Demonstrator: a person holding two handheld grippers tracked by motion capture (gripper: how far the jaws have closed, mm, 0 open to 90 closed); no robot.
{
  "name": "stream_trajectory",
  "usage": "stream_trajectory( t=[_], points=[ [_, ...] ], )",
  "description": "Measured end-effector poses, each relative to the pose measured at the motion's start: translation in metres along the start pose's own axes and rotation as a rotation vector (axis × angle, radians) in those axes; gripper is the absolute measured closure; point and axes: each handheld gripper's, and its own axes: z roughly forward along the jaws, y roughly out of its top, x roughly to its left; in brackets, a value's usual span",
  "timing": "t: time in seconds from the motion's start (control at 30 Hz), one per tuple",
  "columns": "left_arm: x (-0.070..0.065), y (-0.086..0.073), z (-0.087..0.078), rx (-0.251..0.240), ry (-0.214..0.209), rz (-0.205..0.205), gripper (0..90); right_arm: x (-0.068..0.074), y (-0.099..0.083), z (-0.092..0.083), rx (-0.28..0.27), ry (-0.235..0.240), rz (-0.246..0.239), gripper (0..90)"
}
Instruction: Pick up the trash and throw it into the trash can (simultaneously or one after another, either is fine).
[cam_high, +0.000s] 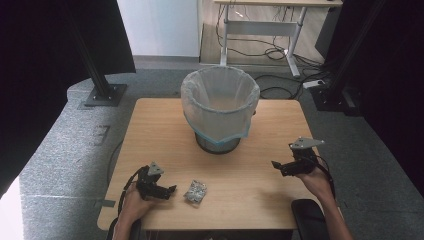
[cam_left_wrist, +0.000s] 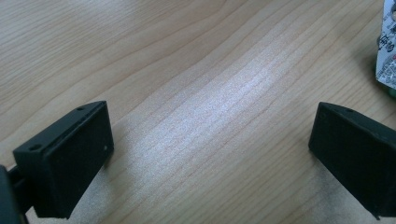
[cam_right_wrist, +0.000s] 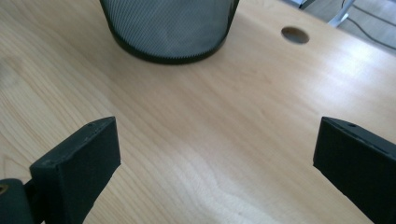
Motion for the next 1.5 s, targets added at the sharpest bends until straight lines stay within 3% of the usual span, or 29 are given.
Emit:
stream_trajectory(
  t=[0.63,0.7,0.8,1.07,1.2,1.27,1.47,1.5],
  points=[
    [0.0,0.0,0.0,0.0,0.001,0.0,0.0,0.017,-0.06,0.049,0.059,0.011,0.026,1.3],
    [0.0,0.0,0.0,0.0,0.001,-0.001,0.0,0.018,-0.061,0.051,0.072,0.014,0.025,1.6],
    [0.0,0.0,0.0,0.0,0.001,0.0,0.0,0.018,-0.061,0.049,0.043,0.006,0.019,1.7],
    [0.0,0.0,0.0,-0.001,0.001,0.0,0.0,0.019,-0.061,0.053,0.069,0.013,0.006,3.3],
    [-0.001,0.003,-0.001,0.013,0.006,-0.003,4.4,0.016,-0.062,0.056,0.069,0.016,0.032,3.4],
    [-0.007,0.008,-0.004,0.021,0.03,0.017,6.7,0.015,-0.063,0.057,0.076,0.024,0.041,4.0],
    [-0.021,0.02,-0.012,-0.019,-0.02,0.04,5.2,0.014,-0.063,0.058,0.085,0.028,0.039,4.9],
    [-0.029,0.025,-0.015,-0.037,-0.054,0.048,4.9,0.014,-0.063,0.058,0.084,0.028,0.041,5.0]
  ],
)
